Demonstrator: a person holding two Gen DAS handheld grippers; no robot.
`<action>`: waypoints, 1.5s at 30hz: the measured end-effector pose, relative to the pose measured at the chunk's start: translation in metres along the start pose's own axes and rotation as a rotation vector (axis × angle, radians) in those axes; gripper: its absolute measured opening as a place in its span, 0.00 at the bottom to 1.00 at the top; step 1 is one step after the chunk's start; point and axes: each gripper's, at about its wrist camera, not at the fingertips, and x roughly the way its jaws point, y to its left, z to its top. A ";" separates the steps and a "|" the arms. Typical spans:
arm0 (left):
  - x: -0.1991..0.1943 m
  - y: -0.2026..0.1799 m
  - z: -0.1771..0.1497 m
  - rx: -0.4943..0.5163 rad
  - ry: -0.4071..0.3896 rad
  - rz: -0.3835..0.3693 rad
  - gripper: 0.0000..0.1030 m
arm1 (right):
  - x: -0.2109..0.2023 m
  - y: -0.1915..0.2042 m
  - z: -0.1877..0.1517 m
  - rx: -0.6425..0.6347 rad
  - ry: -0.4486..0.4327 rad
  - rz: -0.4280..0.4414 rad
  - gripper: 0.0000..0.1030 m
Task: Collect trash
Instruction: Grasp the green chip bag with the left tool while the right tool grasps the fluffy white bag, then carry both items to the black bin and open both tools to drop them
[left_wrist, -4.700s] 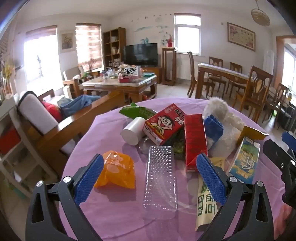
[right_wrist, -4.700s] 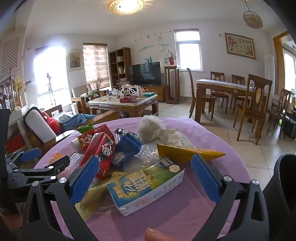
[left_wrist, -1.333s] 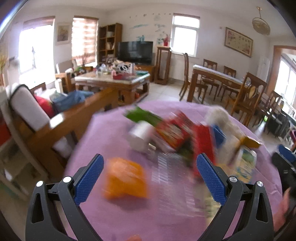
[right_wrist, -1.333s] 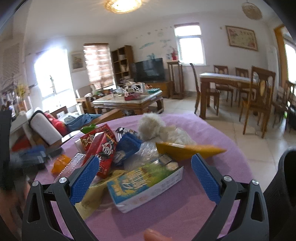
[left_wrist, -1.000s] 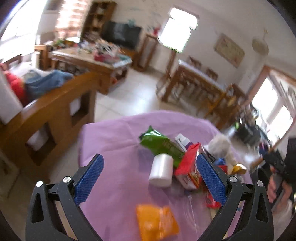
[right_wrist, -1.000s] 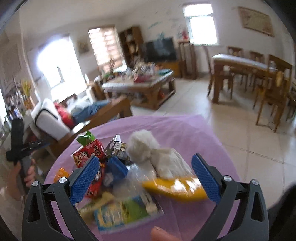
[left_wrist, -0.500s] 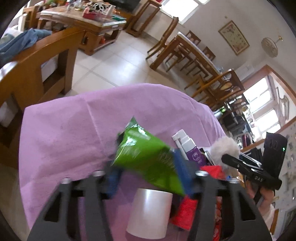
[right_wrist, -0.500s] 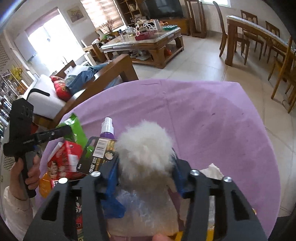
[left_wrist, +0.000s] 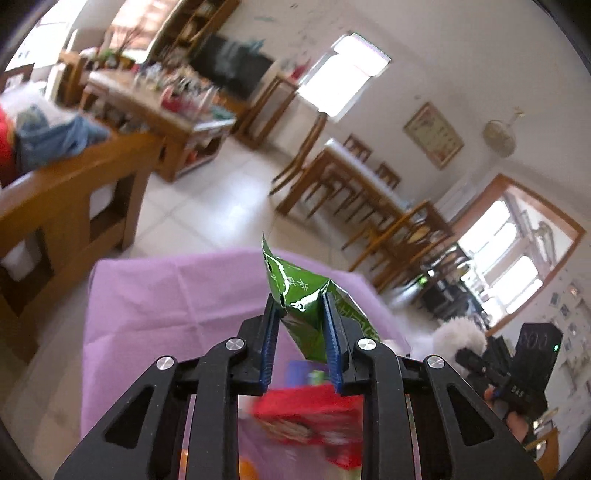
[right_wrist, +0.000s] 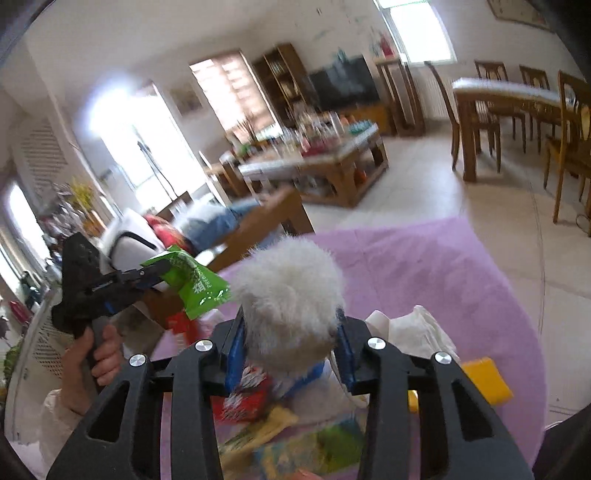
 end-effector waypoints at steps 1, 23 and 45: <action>-0.007 -0.011 -0.002 0.011 -0.006 -0.013 0.23 | -0.009 -0.001 0.000 -0.003 -0.012 0.002 0.38; 0.210 -0.340 -0.271 0.297 0.525 -0.429 0.23 | -0.269 -0.206 -0.159 0.414 -0.222 -0.520 0.40; 0.263 -0.432 -0.348 0.712 0.491 -0.232 0.78 | -0.289 -0.247 -0.217 0.487 -0.227 -0.580 0.79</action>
